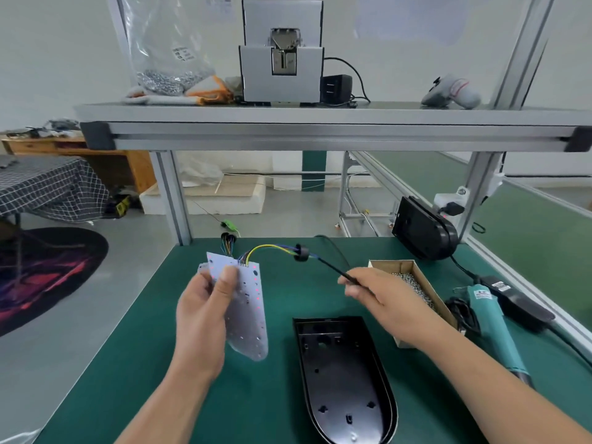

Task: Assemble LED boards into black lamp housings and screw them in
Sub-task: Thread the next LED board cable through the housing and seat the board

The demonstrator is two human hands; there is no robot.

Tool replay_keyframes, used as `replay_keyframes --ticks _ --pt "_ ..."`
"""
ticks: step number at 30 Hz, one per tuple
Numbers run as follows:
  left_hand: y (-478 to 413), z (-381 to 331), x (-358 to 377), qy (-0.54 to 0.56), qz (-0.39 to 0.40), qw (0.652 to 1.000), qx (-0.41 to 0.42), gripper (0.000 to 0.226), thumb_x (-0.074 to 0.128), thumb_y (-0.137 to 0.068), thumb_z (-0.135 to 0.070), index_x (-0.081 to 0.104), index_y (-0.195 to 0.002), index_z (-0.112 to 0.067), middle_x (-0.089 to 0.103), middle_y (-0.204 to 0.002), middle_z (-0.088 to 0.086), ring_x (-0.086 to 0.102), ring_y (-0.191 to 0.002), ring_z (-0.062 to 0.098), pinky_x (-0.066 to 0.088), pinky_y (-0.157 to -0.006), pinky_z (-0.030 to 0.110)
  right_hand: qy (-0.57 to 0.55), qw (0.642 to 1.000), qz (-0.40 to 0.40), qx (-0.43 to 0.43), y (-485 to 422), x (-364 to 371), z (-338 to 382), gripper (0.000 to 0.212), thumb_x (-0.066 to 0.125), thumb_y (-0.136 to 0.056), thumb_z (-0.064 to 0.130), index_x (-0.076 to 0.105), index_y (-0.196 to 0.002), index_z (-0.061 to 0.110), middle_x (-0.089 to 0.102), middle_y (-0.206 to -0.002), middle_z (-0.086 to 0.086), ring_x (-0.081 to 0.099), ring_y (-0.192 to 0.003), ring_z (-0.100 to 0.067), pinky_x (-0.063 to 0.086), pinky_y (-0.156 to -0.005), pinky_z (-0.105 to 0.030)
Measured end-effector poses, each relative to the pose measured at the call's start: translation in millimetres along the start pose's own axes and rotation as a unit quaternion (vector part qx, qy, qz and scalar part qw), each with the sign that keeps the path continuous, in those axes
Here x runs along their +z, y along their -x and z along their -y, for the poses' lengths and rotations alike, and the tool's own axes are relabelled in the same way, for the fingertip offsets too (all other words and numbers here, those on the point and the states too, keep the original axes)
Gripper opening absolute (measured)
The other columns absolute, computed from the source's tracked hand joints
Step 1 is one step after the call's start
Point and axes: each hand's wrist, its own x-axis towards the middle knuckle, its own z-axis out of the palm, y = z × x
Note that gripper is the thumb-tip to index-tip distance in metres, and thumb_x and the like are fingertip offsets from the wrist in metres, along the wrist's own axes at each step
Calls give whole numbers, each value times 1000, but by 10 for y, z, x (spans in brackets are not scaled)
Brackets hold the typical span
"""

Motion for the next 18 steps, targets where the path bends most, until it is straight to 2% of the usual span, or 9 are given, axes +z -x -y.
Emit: replay_keyframes --ticks 2,4,7,9,10,12,14,16,18 --pt "53 6 85 34 61 996 -52 60 77 -79 -68 70 -93 -10 64 -86 1 52 -73 14 38 -66 33 -7 1000 -6 -15 21 38 68 37 40 -108 54 64 -123 31 67 -106 23 62 -105 -1 49 -91 -22" --pt "112 21 143 62 119 987 -86 55 75 -76 -63 72 -95 -12 65 -91 10 54 -78 21 40 -66 35 18 999 11 -41 22 66 178 45 34 -108 55 64 -120 24 68 -106 15 63 -101 -7 52 -90 -33" --pt "169 -3 171 84 191 970 -124 53 73 -81 -54 73 -112 -11 74 -124 17 71 -87 35 55 -67 35 80 994 34 -73 14 99 373 33 39 -110 47 56 -100 21 62 -89 7 59 -84 -19 49 -77 -43" --pt "193 -4 173 91 242 957 -134 46 70 -88 -48 75 -120 -13 72 -132 20 76 -92 38 61 -74 38 112 987 63 -93 19 159 515 27 42 -111 43 51 -96 22 63 -87 2 59 -82 -27 46 -75 -45" --pt "198 4 176 88 259 953 -132 44 68 -91 -46 75 -122 -15 71 -133 20 76 -97 38 62 -80 41 119 984 76 -104 20 194 577 27 41 -111 42 54 -101 21 65 -91 0 60 -85 -30 47 -76 -46" --pt "204 31 187 75 251 956 -129 46 67 -93 -45 73 -124 -12 72 -131 22 74 -106 41 61 -89 49 121 982 85 -122 1 244 676 34 39 -112 44 60 -116 17 67 -100 -2 62 -92 -30 48 -81 -46" --pt "179 42 184 76 219 965 -122 45 70 -92 -43 72 -120 -8 75 -120 21 74 -102 41 61 -87 50 111 982 77 -129 -25 254 705 40 41 -111 48 63 -112 14 64 -99 -2 61 -95 -26 48 -82 -44" --pt "139 12 157 94 186 971 -121 33 71 -95 -39 77 -111 -11 76 -109 14 74 -92 27 62 -75 36 136 979 65 -139 -64 235 646 36 50 -109 46 67 -106 14 64 -98 -1 57 -97 -24 46 -84 -41" --pt "111 -27 113 117 171 968 -143 28 63 -97 -38 81 -98 -17 76 -101 16 72 -83 21 59 -65 28 163 975 42 -142 -118 223 515 19 58 -106 33 68 -107 17 65 -101 1 55 -102 -23 46 -89 -40"
